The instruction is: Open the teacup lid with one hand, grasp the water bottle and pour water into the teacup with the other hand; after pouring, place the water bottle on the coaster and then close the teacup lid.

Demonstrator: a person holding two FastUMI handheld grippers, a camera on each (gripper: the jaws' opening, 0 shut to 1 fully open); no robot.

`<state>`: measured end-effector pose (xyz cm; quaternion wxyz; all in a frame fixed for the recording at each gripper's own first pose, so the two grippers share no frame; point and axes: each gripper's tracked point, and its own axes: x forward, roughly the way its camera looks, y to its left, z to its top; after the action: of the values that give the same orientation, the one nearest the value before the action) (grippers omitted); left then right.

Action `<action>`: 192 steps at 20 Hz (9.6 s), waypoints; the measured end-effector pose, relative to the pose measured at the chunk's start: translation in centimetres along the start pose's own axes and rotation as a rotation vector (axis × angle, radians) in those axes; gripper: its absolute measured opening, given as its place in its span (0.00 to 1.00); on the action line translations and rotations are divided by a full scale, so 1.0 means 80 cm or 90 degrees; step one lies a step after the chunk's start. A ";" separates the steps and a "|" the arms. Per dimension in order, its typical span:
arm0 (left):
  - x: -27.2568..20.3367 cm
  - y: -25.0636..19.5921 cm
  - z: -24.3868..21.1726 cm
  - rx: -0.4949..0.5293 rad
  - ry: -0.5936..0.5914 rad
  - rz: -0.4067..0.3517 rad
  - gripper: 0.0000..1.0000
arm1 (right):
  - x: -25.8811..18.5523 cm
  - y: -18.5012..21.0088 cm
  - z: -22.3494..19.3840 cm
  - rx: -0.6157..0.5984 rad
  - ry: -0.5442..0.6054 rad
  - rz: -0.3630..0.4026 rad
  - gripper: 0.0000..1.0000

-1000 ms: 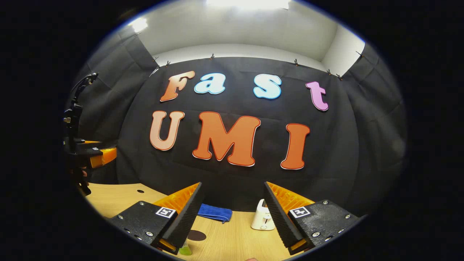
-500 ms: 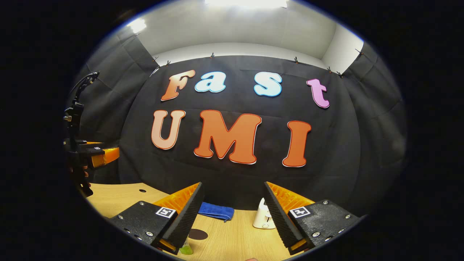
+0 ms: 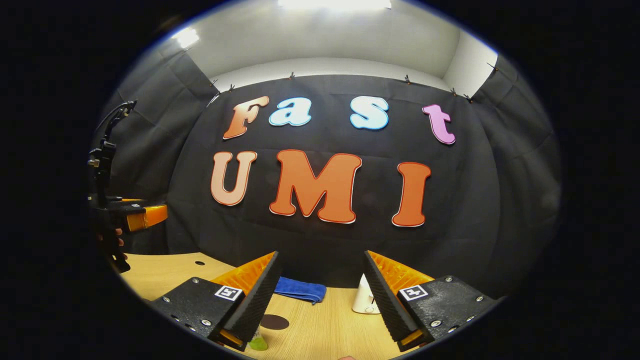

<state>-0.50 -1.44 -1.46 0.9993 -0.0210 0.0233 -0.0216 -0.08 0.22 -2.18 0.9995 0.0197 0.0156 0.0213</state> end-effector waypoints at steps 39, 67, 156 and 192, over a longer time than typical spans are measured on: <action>-0.058 -0.048 -0.332 0.119 0.312 -0.181 0.70 | -0.033 0.068 -0.204 0.051 0.186 0.128 0.98; -0.034 0.041 -0.261 0.093 0.204 -0.068 0.29 | -0.029 0.163 -0.283 0.066 0.284 0.246 0.97; -0.055 0.215 -0.272 0.089 0.238 0.019 0.28 | 0.075 0.242 -0.131 -1.125 -0.277 0.140 0.63; -0.072 0.141 -0.247 0.051 0.212 -0.039 0.27 | 0.085 0.200 -0.208 -0.515 0.083 0.246 0.64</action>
<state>-6.72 9.25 -21.42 0.9805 0.0217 0.1869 -0.0564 5.52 17.16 -18.34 0.9014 -0.3713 0.0653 0.2130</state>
